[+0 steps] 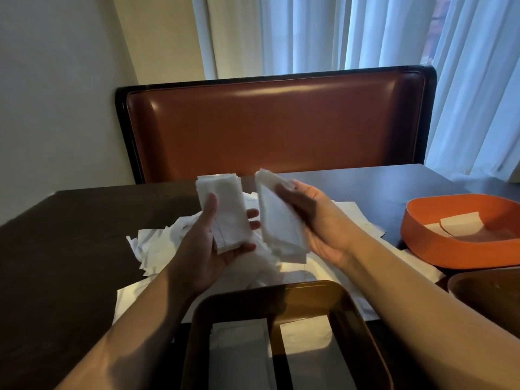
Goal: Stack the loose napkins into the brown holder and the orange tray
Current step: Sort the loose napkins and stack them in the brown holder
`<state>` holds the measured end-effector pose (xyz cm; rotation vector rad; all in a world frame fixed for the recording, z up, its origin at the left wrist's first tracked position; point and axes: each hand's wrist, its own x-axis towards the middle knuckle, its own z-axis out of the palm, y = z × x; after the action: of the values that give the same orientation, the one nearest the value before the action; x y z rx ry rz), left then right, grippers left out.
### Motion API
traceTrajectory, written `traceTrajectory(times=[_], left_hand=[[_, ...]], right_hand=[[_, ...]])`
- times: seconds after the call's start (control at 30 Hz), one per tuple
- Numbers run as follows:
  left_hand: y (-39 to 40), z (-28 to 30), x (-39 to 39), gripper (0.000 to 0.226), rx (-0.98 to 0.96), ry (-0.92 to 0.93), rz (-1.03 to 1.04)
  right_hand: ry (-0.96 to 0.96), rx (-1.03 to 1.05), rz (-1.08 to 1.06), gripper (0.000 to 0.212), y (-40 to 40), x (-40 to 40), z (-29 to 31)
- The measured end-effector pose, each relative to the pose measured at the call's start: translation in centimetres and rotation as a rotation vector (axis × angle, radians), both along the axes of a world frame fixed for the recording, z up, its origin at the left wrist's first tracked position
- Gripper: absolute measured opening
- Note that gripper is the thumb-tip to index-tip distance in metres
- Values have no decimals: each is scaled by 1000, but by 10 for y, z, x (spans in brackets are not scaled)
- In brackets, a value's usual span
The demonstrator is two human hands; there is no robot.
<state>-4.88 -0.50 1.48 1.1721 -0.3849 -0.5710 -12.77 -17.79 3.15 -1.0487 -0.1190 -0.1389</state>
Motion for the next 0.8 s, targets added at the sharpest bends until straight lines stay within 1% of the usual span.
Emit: traceTrajectory(times=[0.07,0.1,0.17,0.23,0.3,0.4,0.5,0.57,0.6,0.67,0.7,0.73,0.8], left_hand=[[0,-2,-1,31,68,-43,-68],[1,-3,-1,33,84,-20,-89],[1,-3,-1,44,92,42,-136],[3,-5,2,60,90,35,-173],[3,-7,3,79,72,95,-234],[0,-5,3,85,40,104,-345],[2,-3,0,77,39,106,-373],[6,-2,-1,61,-17,143,-385],[8,-1,-1,56,-44,165,-369],[8,-3,3,61,-47,165,-273],[8,-3,4,61,-43,149,-216],[6,-2,3,59,-50,144,-171],[5,-1,3,58,-85,149,-103]], right_hand=[[-78,-116,-73,10,9,5,-6],[-109,-190,-132,9,12,6,-8],[-137,-298,-242,12,12,10,-12],[-136,-328,-301,15,10,13,-15],[-111,-362,-328,20,9,15,-19],[-74,-453,-368,25,10,17,-19],[-91,-492,-393,26,12,17,-17],[-90,-548,-377,35,9,17,-15],[-76,-607,-384,44,6,18,-16],[-38,-800,-501,57,-6,21,-20],[-22,-894,-580,57,-14,22,-24],[-7,-969,-638,53,-22,22,-29],[36,-1089,-653,38,-33,21,-39]])
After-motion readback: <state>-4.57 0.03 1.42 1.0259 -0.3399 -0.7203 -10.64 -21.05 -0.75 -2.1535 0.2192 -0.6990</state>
